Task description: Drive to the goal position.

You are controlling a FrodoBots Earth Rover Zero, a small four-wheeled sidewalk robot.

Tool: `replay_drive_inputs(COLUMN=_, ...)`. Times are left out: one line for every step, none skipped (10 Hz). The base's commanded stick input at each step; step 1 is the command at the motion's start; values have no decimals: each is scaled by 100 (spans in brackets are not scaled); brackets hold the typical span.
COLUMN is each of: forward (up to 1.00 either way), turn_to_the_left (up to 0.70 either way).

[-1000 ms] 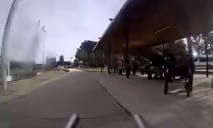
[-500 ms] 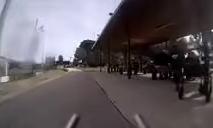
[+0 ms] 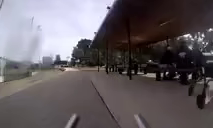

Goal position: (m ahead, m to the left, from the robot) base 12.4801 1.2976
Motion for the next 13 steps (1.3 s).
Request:
replay_drive_inputs(forward=100, turn_to_the_left=-17)
replay_drive_inputs(forward=100, turn_to_the_left=-17)
replay_drive_inputs(forward=100, turn_to_the_left=-9)
replay_drive_inputs(forward=100, turn_to_the_left=0)
replay_drive_inputs(forward=100, turn_to_the_left=-15)
replay_drive_inputs(forward=100, turn_to_the_left=-23)
replay_drive_inputs(forward=100, turn_to_the_left=-7)
replay_drive_inputs(forward=100, turn_to_the_left=-19)
replay_drive_inputs(forward=100, turn_to_the_left=0)
replay_drive_inputs(forward=100, turn_to_the_left=0)
replay_drive_inputs(forward=100, turn_to_the_left=0)
replay_drive_inputs(forward=100, turn_to_the_left=0)
replay_drive_inputs(forward=100, turn_to_the_left=0)
